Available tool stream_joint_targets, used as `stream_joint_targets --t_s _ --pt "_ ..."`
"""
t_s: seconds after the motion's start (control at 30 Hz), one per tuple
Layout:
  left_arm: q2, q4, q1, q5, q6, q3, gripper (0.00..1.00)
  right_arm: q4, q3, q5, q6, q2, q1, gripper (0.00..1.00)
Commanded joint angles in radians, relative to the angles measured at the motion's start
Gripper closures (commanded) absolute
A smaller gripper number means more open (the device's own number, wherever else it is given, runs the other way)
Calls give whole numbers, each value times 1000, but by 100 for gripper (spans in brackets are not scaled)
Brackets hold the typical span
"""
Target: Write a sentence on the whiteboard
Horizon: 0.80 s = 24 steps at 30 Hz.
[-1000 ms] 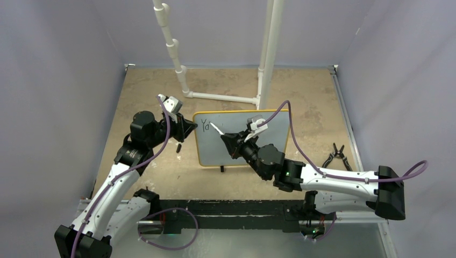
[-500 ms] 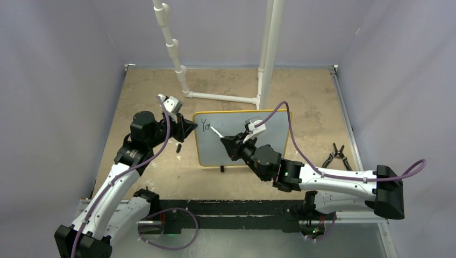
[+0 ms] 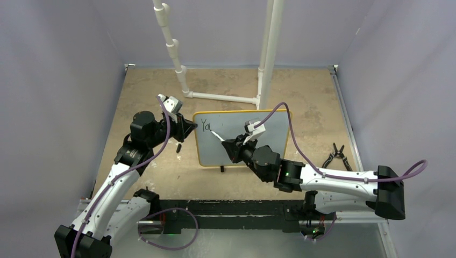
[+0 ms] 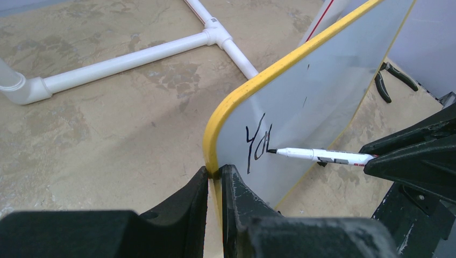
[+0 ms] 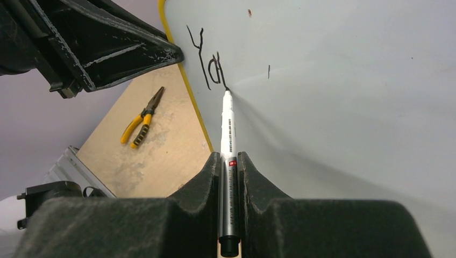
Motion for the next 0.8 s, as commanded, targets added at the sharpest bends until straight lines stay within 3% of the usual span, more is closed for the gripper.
stream_joint_targets --t_s 0.0,0.77 --pt "-6 19 1 24 10 -7 100 -30 2 72 5 -26 -3 100" --pt "0 20 1 27 10 -7 100 79 24 119 -94 -36 -3 100"
